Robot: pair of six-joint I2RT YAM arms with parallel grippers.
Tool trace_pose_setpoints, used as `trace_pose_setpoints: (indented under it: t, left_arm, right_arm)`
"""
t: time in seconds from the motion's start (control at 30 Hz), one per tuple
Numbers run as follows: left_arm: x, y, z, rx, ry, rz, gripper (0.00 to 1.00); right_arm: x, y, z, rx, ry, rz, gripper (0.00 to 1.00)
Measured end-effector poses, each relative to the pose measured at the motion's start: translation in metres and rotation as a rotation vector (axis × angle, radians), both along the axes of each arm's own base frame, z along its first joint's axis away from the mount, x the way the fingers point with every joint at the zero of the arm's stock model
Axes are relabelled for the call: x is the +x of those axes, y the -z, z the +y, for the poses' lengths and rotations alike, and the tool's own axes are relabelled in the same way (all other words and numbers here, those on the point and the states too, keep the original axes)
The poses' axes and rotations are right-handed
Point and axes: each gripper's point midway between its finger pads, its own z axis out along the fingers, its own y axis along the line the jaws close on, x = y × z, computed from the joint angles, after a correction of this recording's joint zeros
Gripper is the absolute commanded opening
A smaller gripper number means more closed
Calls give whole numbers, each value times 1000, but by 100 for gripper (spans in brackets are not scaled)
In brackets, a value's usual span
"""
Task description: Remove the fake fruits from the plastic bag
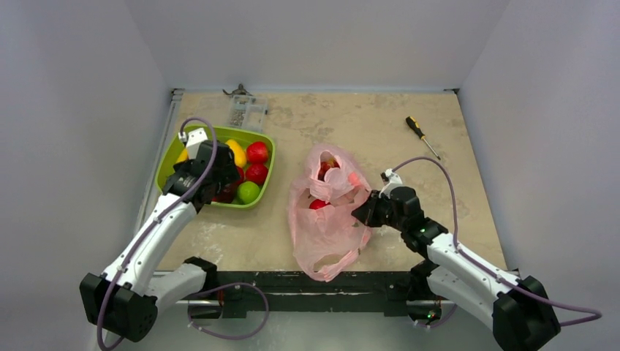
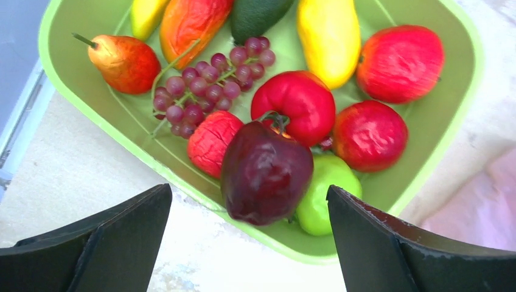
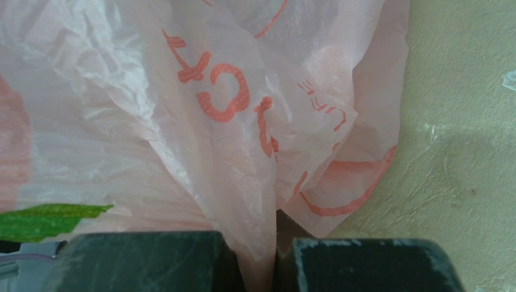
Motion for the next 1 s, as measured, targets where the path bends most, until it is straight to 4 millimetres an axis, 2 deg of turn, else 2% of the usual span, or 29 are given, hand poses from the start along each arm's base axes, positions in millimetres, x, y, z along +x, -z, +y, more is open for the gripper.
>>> trace_pose_setpoints:
  t: [0.1,0.2,0.27,0.3,0.43,0.5,0.6,0.7,0.87,1.0]
  left_arm:
    - [-8,-10,-8,-60,38,-17,100]
    - [-19,-17,-28,-164,137,-27,100]
    - [-26,-21,-49,-253,240,-23,98]
    - [-32,-21,-64,-316,310,-12,91]
    - [-55,-10,-108,-483,497,79,80]
    - [-70,-3,-130,-532,592,117,76]
    - [-97,-6,-166,-602,738,124,68]
    - [-115,-14,-195,-683,823,87,68]
    - [-134,-12,-232,-748,910,5,67]
    - [-131,-6,-261,-726,947,-28,59]
  right_arm:
    - [0,2,1,-11,-12,3,0]
    - [-1,5,3,-19,-34,14,0]
    - [-2,6,5,-20,-44,13,0]
    - [-2,6,5,-20,-48,11,0]
    - [-1,8,7,-23,-54,14,0]
    - [-1,10,7,-28,-53,21,0]
    - [-1,12,7,-30,-53,27,0]
    - [-1,13,7,-31,-52,29,0]
    - [0,11,8,-26,-50,27,0]
    - [1,7,7,-23,-45,13,0]
